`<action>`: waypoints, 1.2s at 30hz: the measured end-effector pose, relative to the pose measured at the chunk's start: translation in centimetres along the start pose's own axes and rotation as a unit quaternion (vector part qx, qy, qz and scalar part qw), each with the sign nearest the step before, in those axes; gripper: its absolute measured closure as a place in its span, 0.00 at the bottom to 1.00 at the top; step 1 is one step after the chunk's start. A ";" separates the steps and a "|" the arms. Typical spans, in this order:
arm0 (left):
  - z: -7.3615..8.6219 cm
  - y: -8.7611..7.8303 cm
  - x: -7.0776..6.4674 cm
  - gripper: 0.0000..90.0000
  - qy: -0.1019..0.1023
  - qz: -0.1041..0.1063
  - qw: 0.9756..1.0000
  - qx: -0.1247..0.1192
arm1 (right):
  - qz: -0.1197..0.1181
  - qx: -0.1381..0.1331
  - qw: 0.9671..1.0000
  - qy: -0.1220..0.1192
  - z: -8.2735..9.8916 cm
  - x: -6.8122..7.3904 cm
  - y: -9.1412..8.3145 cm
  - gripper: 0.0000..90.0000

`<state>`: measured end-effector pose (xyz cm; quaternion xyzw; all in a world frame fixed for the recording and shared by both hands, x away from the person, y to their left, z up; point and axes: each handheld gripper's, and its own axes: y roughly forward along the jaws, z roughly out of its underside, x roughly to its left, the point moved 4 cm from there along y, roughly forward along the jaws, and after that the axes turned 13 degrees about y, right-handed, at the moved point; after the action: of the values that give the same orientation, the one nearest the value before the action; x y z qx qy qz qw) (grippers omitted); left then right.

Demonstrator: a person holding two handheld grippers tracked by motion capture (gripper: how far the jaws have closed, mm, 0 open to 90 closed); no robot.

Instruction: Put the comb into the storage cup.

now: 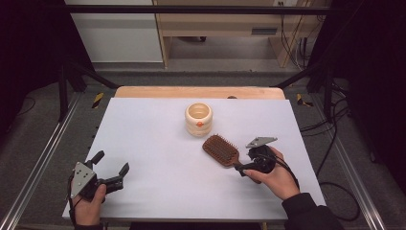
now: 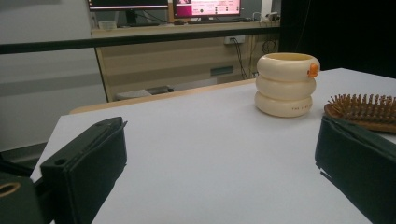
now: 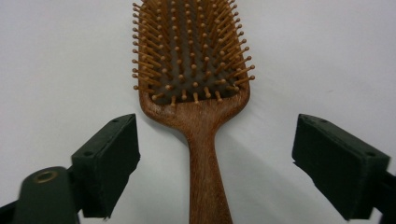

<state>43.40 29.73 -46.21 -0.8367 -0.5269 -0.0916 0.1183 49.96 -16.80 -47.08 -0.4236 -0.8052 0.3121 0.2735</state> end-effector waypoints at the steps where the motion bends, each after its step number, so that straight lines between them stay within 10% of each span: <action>1: 0.0 0.0 0.0 0.02 0.001 0.000 1.000 0.001 | -0.002 0.001 1.000 0.003 0.0 0.0 0.1 0.13; 12: 0.0 0.1 -0.2 0.02 0.005 0.003 1.000 0.004 | -0.017 0.026 1.000 -0.004 0.2 0.3 0.9 0.09; 36: 0.0 0.4 -0.5 0.02 0.015 0.008 1.000 0.009 | 0.002 0.102 0.994 -0.026 0.4 0.1 2.4 0.53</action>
<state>43.51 29.14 -46.43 -0.8382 -0.5192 -0.0987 0.1345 50.86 -15.70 -49.10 -0.3871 -0.7751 0.4041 0.2934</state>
